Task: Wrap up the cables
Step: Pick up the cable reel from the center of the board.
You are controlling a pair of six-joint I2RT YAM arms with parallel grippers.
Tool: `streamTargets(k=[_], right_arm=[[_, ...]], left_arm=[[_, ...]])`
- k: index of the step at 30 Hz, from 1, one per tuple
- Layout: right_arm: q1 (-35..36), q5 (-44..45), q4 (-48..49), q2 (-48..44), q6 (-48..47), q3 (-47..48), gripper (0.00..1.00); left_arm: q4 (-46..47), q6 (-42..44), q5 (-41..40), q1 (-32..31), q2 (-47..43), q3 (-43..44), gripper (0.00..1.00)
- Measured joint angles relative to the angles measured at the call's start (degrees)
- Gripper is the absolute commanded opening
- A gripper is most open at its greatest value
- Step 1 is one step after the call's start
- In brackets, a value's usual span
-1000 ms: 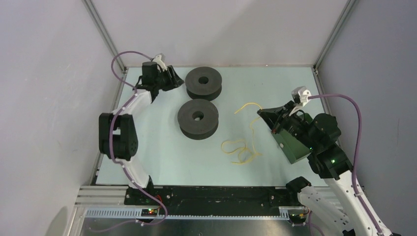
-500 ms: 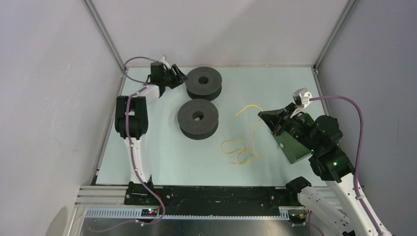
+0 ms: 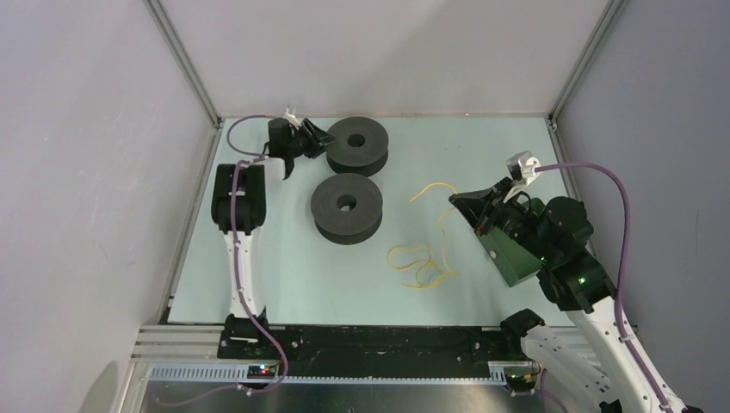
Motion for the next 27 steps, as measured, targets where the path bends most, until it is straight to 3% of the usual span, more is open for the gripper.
streamTargets(k=[6, 14, 27], right_arm=[[0.0, 0.0, 0.0, 0.0, 0.0, 0.0, 0.0], [0.7, 1.1, -0.1, 0.0, 0.0, 0.0, 0.0], [1.1, 2.3, -0.1, -0.9, 0.0, -0.2, 0.0]], left_arm=[[5.7, -5.5, 2.5, 0.2, 0.4, 0.0, 0.02], [9.2, -9.0, 4.9, 0.4, -4.1, -0.2, 0.0], [0.4, 9.7, -2.6, 1.4, -31.8, -8.5, 0.0]])
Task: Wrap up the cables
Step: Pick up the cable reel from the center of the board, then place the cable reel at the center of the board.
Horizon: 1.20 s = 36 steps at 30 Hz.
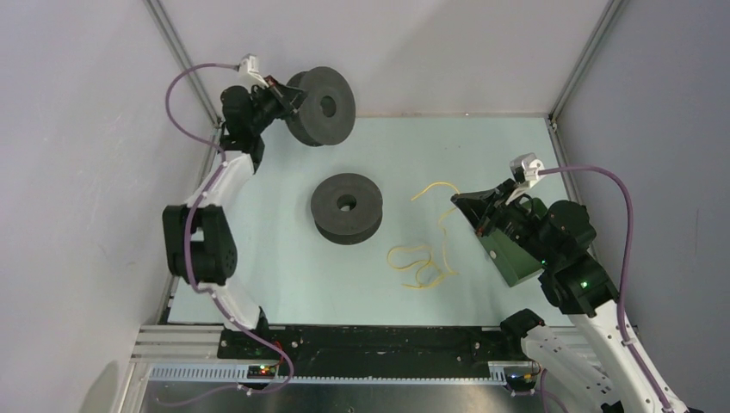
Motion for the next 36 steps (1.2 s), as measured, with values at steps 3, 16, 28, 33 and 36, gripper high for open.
streamTargets(k=[3, 16, 28, 33, 36], right_arm=[[0.0, 0.6, -0.1, -0.1, -0.6, 0.0, 0.0], [-2.4, 11.4, 1.9, 2.8, -10.1, -0.9, 0.0], [-28.6, 3.3, 28.4, 41.2, -12.4, 23.9, 0.0], [-32.4, -2.2, 28.8, 53.9, -12.8, 48.8, 0.0], [-32.7, -4.9, 28.5, 56.6, -14.2, 58.5, 0.0]], left_arm=[[-7.0, 8.5, -2.4, -1.2, -7.0, -1.5, 0.0], [-40.3, 33.1, -12.0, -23.1, -41.1, -8.3, 0.0], [-47.7, 34.7, -16.5, -39.4, -54.4, -25.5, 0.0], [-50.3, 35.8, -19.7, -45.2, -52.5, -27.0, 0.0], [-49.8, 36.7, -21.9, -47.4, -51.7, -27.0, 0.0]])
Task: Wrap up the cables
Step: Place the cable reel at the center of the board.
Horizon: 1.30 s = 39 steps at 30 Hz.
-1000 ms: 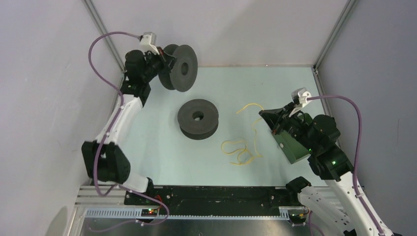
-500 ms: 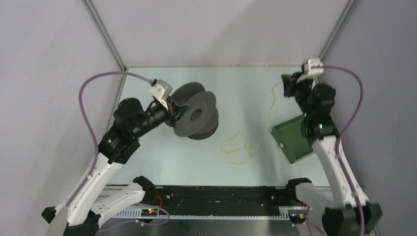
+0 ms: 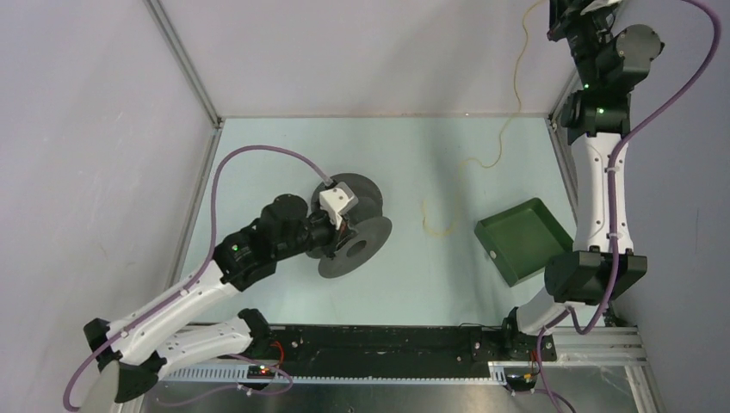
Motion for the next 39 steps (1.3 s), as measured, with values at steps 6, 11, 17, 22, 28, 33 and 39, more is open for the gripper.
streamTargets(k=[6, 11, 17, 22, 28, 33, 39], right_arm=[[1.9, -4.9, 1.6, -4.4, -4.0, -6.4, 0.0], [9.5, -6.5, 1.6, -12.4, -9.4, -29.7, 0.0], [20.1, -7.0, -1.8, -19.8, -14.0, -48.3, 0.0], [27.1, -7.6, -1.4, -26.4, -17.6, -56.7, 0.0], [30.2, -8.5, -1.5, -29.2, -19.7, -59.7, 0.0], [30.9, -15.8, -1.6, -29.4, -26.1, -61.2, 0.0], [31.6, -26.0, -1.3, -29.2, -35.4, -62.2, 0.0]], left_arm=[[1.9, 4.6, -5.4, -5.6, 5.1, -0.8, 0.0], [2.0, 5.7, -6.6, -6.9, 9.7, -1.9, 0.08], [3.3, 5.2, -6.4, -7.0, 10.6, -2.1, 0.19], [5.7, 4.3, -4.9, -7.0, 11.7, -2.3, 0.27], [6.9, 3.6, -3.3, -7.1, 12.0, -2.3, 0.4], [6.9, 1.8, -3.6, -7.1, 10.8, -2.3, 0.49], [6.9, -2.4, -4.8, -4.6, 5.5, -1.6, 0.53]])
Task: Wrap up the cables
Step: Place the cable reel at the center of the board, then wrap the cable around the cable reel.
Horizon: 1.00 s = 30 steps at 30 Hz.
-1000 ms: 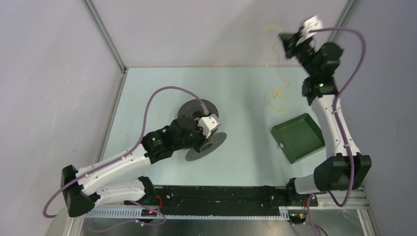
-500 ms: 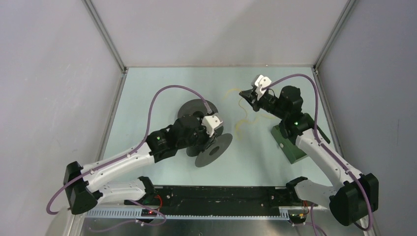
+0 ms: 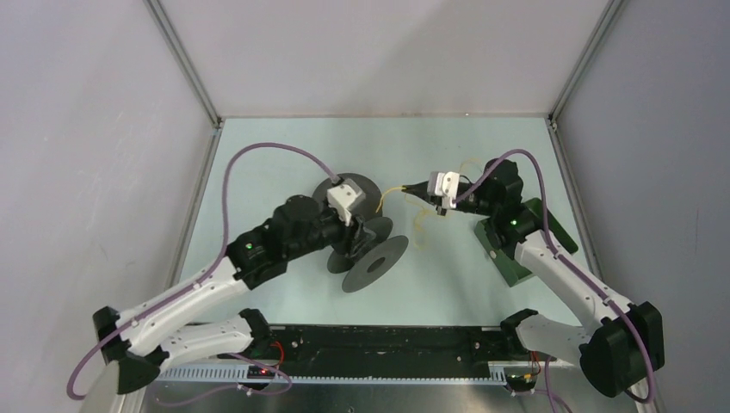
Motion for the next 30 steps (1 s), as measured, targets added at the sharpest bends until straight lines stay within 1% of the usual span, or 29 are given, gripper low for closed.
streamTargets(k=[5, 9, 12, 15, 23, 30], right_arm=[[2.7, -6.1, 1.0, 0.9, -5.2, 0.0, 0.0], [6.1, -7.2, 0.3, 2.8, -8.8, 0.0, 0.0], [9.0, -6.9, -0.6, 4.4, -10.5, 0.0, 0.0], [11.6, -5.0, -1.3, 5.7, -11.6, 0.0, 0.0], [17.8, 4.1, -2.2, 8.3, -11.5, 0.0, 0.0], [18.7, 9.5, 0.0, 8.9, -8.5, -2.5, 0.0]], left_arm=[[0.7, -3.7, -0.3, 6.0, -6.1, -0.3, 0.58], [1.2, -5.6, 0.3, 9.8, -9.7, -1.7, 0.6], [1.2, -6.4, 1.5, 10.4, -10.9, -3.4, 0.61], [1.2, -7.2, 2.5, 10.5, -11.2, -5.5, 0.61], [1.7, -8.7, 3.9, 10.5, -12.1, -11.3, 0.62], [3.7, -8.7, 4.5, 10.5, -12.5, -13.9, 0.62]])
